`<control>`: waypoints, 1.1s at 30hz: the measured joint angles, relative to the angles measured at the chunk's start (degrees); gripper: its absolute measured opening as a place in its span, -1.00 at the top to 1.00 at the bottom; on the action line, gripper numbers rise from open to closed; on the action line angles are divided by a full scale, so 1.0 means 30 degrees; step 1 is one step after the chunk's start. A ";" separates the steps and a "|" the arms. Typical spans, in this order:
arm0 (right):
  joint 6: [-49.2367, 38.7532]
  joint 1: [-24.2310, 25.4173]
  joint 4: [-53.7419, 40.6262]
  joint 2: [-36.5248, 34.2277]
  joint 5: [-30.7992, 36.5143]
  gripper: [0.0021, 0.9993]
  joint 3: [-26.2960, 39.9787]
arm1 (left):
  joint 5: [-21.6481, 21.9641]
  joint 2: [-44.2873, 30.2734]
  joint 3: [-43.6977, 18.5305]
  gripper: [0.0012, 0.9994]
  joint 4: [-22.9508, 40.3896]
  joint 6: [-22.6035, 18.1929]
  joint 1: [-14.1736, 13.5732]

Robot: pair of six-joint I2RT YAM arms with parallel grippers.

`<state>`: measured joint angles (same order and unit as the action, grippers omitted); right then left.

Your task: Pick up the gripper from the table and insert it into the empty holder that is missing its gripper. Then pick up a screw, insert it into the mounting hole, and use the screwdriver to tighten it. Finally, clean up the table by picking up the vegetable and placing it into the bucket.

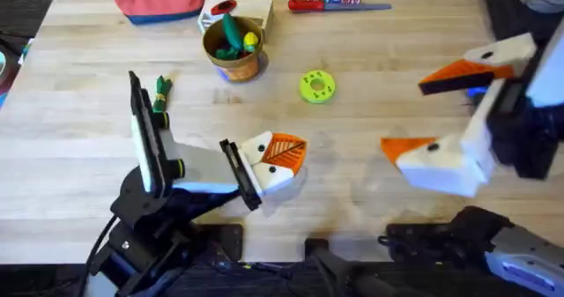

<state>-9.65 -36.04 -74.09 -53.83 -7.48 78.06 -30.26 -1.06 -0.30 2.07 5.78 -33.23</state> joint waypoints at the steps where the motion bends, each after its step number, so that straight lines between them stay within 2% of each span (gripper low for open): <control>1: 0.0275 0.0292 0.0086 -0.0159 0.0230 -0.99 0.0000 | 0.0000 0.0000 0.0000 0.99 0.0006 0.0000 0.0000; 5: 0.1079 0.2378 0.0789 -0.1354 0.0883 -0.98 0.0000 | 0.0000 0.0000 0.0000 0.99 0.0007 0.0000 0.0000; 13: 0.1358 0.8565 0.2286 -0.5995 0.1922 -0.98 -0.0007 | -0.0004 0.0000 0.0000 0.99 0.0004 0.0000 0.0000; 17: 0.1357 1.2129 0.2914 -0.7378 0.3799 -0.98 -0.0007 | 0.0000 0.0000 0.0000 0.99 0.0007 0.0000 0.0000; 22: 0.1362 1.6269 0.5199 -0.8312 0.6257 -0.98 -0.0007 | 0.0000 0.0000 0.0000 0.99 0.0068 0.0000 0.0000; 27: 0.1099 1.8261 0.6398 -0.9455 0.7227 -0.99 -0.0007 | 0.0000 0.0000 0.0000 0.99 0.0230 0.0000 0.0000; 33: -0.3499 1.9306 0.6511 -1.1376 0.7553 -0.98 -0.0007 | 0.0000 0.0000 0.0000 0.99 0.0233 0.0000 0.0000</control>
<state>-20.14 21.88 -54.56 -87.96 15.18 78.04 -30.26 -1.06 -0.30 2.76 5.78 -33.23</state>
